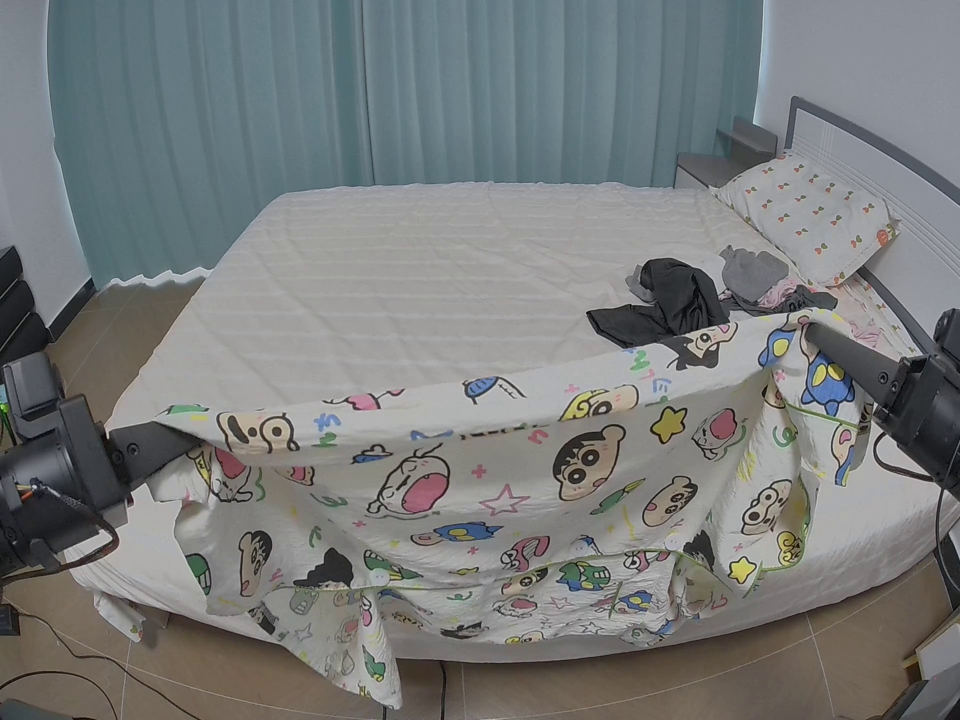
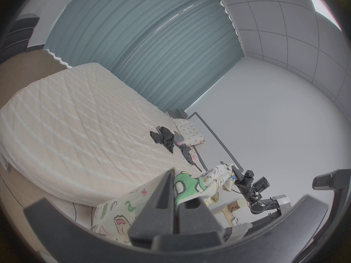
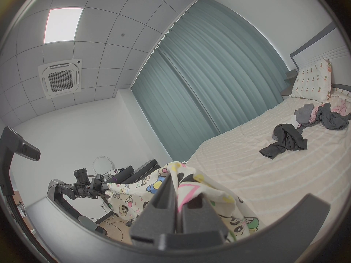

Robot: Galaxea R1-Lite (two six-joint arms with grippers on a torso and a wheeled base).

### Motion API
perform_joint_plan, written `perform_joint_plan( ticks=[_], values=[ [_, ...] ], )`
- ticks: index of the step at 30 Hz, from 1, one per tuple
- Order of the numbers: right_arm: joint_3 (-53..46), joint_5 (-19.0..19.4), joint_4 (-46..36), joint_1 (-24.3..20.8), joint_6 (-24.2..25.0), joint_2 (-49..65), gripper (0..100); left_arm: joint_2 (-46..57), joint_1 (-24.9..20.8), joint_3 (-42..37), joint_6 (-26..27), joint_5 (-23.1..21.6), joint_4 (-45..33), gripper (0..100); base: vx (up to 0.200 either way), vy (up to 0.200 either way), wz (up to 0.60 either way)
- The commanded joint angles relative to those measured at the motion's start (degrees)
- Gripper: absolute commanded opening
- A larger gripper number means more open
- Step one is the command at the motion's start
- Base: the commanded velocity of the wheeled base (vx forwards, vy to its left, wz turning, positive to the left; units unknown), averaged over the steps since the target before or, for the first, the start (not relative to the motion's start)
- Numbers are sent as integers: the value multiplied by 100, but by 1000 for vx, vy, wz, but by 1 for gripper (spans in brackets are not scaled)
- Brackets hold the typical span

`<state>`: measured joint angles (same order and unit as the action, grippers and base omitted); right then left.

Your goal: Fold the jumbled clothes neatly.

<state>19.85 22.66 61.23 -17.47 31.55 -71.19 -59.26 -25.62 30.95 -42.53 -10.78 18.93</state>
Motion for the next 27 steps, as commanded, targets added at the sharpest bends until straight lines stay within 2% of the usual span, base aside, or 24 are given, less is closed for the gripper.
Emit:
perform_joint_plan(
  ticks=[1,9,16,22,27],
  values=[
    [-7,1,-6,-11,0,-35,0,-350,110,-45,8,-3,76,0,200,0,0],
    [221,-7,29,-2,-8,-518,0,-1079,198,166,114,-21,286,0,200,0,0],
    [714,1,-41,209,-281,-1055,0,-2107,365,341,149,-3,1192,0,200,0,0],
    [942,-7,3,358,-316,-1749,0,-3039,690,816,210,-39,1447,0,200,0,0],
    [1329,-25,29,420,-422,-2522,0,-4155,769,1396,571,-3,1447,0,200,0,0]
  ],
)
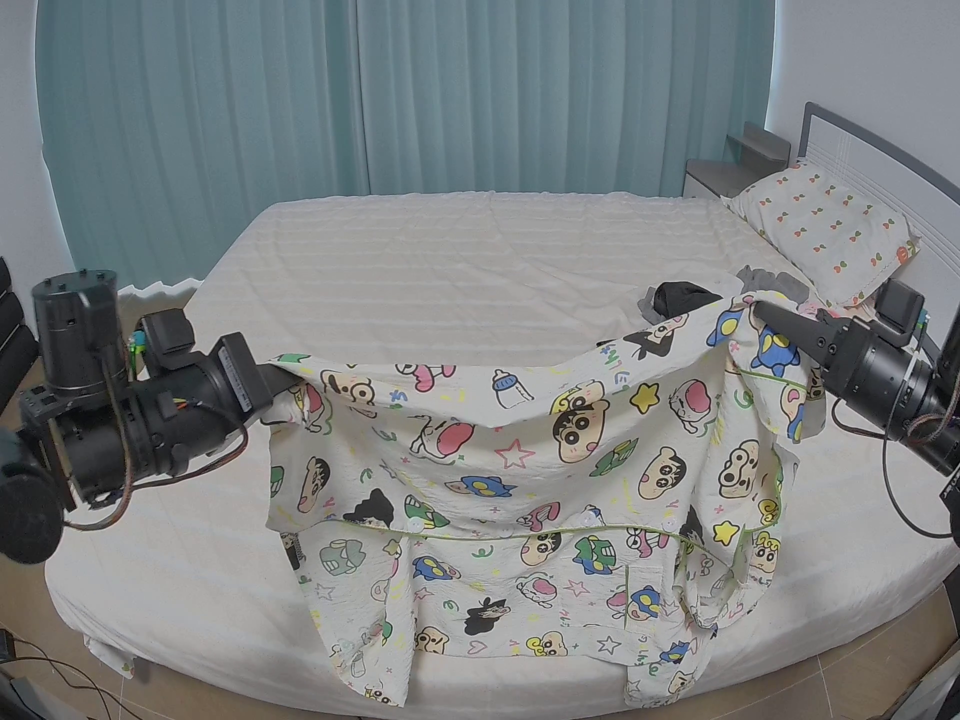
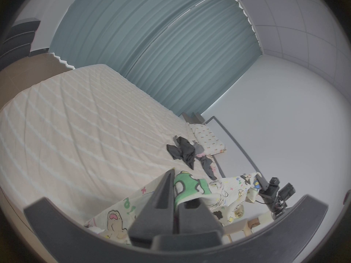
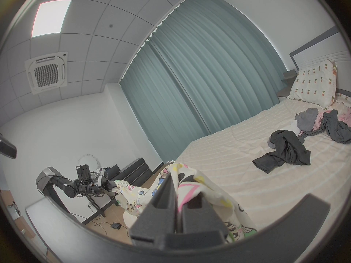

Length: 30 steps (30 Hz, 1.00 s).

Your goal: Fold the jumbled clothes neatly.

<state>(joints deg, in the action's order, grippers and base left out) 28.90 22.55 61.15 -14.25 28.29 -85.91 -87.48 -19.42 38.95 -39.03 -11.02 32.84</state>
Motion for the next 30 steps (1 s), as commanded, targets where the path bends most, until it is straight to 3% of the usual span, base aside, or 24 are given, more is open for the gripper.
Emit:
perform_joint_plan(
  ticks=[1,7,12,18,29,30],
  values=[
    [467,-14,38,107,-105,-1130,0,-1447,149,667,221,21,56,0,200,0,0],
    [933,-76,38,186,-114,-1983,0,-2502,228,1449,221,267,56,0,200,0,0],
    [1504,-383,73,274,-105,-2984,0,-3513,228,2196,282,540,29,0,200,0,0],
    [2137,-787,213,318,-105,-4083,0,-4392,228,2758,397,680,3,0,0,0,0],
    [2963,-911,257,326,-87,-5182,0,-5525,272,4112,414,1164,-331,0,0,0,0],
    [3069,-911,205,335,-70,-5261,100,-5622,281,4235,405,1207,-375,0,0,0,0]
  ],
)
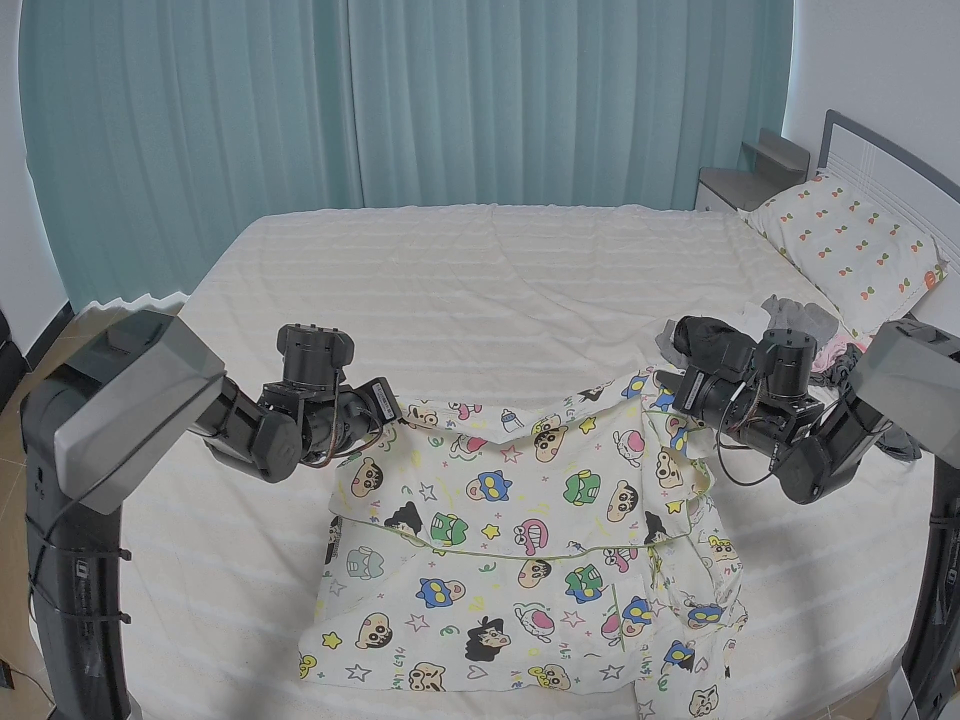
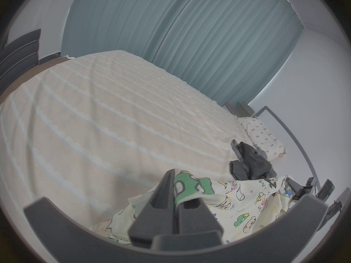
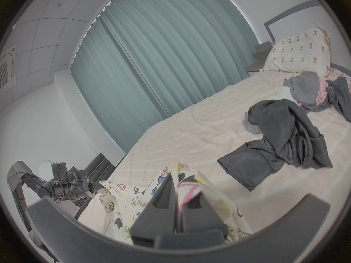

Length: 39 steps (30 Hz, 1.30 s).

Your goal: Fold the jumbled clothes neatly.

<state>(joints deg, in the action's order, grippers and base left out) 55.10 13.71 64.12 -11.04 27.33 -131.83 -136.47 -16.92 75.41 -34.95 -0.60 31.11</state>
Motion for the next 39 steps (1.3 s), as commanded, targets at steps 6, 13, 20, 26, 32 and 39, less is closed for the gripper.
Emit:
perform_joint_plan(
  ticks=[6,13,20,26,32,39],
  values=[
    [1134,-18,-550,164,299,-1091,100,-1364,110,1468,-3,675,-281,0,0,0,0],
    [1864,-27,-603,270,1767,-1389,100,-1672,233,2030,-12,851,-641,100,0,0,0],
    [2629,-378,-1042,340,2628,-1653,100,-1874,312,2303,-12,939,-633,100,0,0,0],
    [3059,-545,-1130,428,3683,-1556,100,-1936,497,2417,-12,1150,-633,100,0,0,0],
    [3446,-580,-2440,401,4034,-1504,100,-1892,611,2347,-21,1158,-624,100,0,0,0],
    [3762,-923,-3389,551,4219,-1381,100,-1180,725,1424,-108,965,-553,100,0,0,0]
  ],
)
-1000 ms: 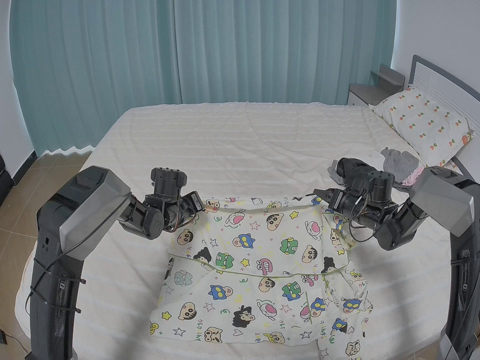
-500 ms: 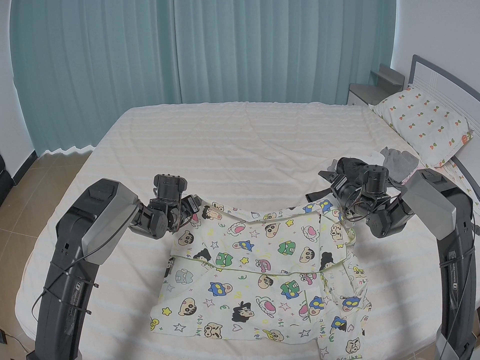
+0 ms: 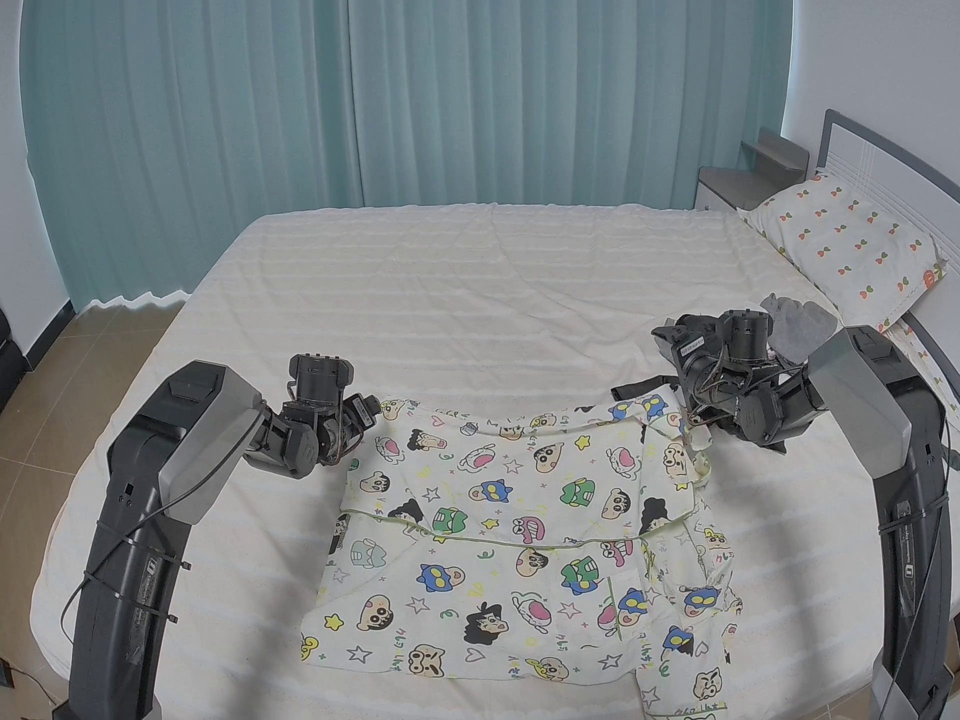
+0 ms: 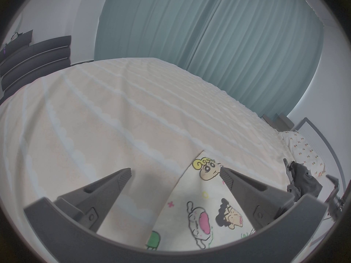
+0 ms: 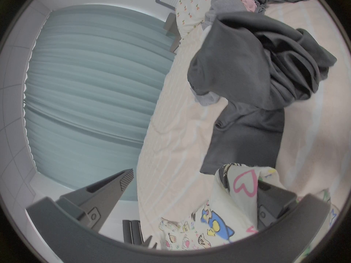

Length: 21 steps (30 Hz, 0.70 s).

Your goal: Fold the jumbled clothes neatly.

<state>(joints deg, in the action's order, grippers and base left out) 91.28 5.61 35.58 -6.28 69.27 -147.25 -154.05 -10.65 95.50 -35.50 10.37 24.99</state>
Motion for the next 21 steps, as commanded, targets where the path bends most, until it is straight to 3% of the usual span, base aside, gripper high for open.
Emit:
perform_joint_plan(
  ticks=[1,3,7,10,14,15,16,21],
  values=[
    [118,-104,-597,100,-1,232,100,675,107,-700,-98,-202,85,100,0,0,0],
    [21,-95,-667,162,-106,311,100,903,125,-963,-265,-361,146,100,0,0,0],
    [-550,-69,-623,224,-1302,346,100,1519,169,-1710,-528,-1064,199,100,0,0,0],
    [-840,-104,-570,241,-1785,381,100,1870,222,-2202,-537,-1398,269,100,0,0,0],
    [-1078,-95,-553,250,-2312,452,100,2037,239,-2545,-546,-1477,445,100,0,0,0],
    [-1306,-104,-491,259,-2840,478,100,2134,239,-2862,-537,-1503,665,100,0,0,0],
    [-1394,-95,-421,267,-3042,496,100,2169,239,-3002,-537,-1503,797,100,0,0,0],
    [-1825,-77,-210,311,-3165,759,100,2397,239,-3635,-537,-1556,1271,100,0,0,0]
  ],
)
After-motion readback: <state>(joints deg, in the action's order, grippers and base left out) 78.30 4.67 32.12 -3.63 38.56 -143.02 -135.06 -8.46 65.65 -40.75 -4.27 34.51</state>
